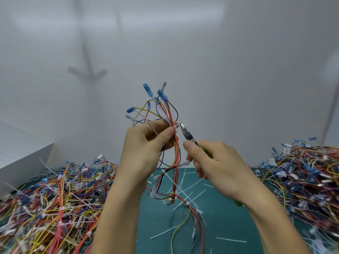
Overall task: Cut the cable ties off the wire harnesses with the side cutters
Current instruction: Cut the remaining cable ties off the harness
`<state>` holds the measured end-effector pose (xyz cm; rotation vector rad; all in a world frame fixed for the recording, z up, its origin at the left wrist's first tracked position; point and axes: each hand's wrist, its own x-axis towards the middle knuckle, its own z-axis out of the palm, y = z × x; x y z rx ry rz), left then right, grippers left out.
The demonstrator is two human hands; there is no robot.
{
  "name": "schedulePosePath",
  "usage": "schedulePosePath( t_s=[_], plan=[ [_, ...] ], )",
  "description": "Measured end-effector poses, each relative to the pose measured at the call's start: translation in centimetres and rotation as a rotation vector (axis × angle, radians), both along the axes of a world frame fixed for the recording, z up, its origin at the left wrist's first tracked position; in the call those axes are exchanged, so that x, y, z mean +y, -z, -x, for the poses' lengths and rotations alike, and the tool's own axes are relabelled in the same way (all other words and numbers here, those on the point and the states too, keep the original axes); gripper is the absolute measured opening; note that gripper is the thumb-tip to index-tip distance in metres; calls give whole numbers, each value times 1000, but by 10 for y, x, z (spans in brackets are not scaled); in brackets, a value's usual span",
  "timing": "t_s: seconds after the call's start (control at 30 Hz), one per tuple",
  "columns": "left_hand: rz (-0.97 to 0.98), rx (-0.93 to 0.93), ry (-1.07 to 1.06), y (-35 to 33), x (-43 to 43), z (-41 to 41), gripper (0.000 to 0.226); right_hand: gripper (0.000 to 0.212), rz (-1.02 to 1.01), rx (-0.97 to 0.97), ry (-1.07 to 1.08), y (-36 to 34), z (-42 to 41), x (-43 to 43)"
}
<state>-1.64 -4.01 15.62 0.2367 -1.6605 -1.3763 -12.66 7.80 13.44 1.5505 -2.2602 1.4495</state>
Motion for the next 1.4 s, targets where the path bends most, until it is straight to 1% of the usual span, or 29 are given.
schedulePosePath(
  t_s=[0.07, 0.2, 0.43, 0.8, 1.03, 1.13, 1.2, 1.33, 1.4],
  plan=[
    [6, -6, -4, 0, 0, 0, 20, 75, -11, 3, 15, -1, -1, 1],
    [7, -11, 2, 0, 1, 0, 19, 72, -29, -17, 25, -3, -1, 4],
    [25, -26, 21, 1, 2, 1, 19, 74, -41, 11, 35, -4, -2, 5],
    [72, -101, 0, 2, 1, 2, 16, 67, -75, 38, 52, -6, -3, 6],
    [109, -148, -35, 3, -1, 2, 19, 78, -95, 116, 89, -3, -1, 6],
    [119, -177, -50, 4, -4, 2, 14, 81, -115, 128, 105, -3, -2, 6],
    [123, -192, -55, 4, -5, 3, 11, 80, -123, 141, 117, -3, -2, 6],
    [125, -206, -62, 5, -4, 3, 9, 70, -134, 159, 130, -1, -1, 5],
    [131, -218, -68, 5, -4, 4, 10, 70, -137, 168, 129, -1, 0, 5]
  ],
)
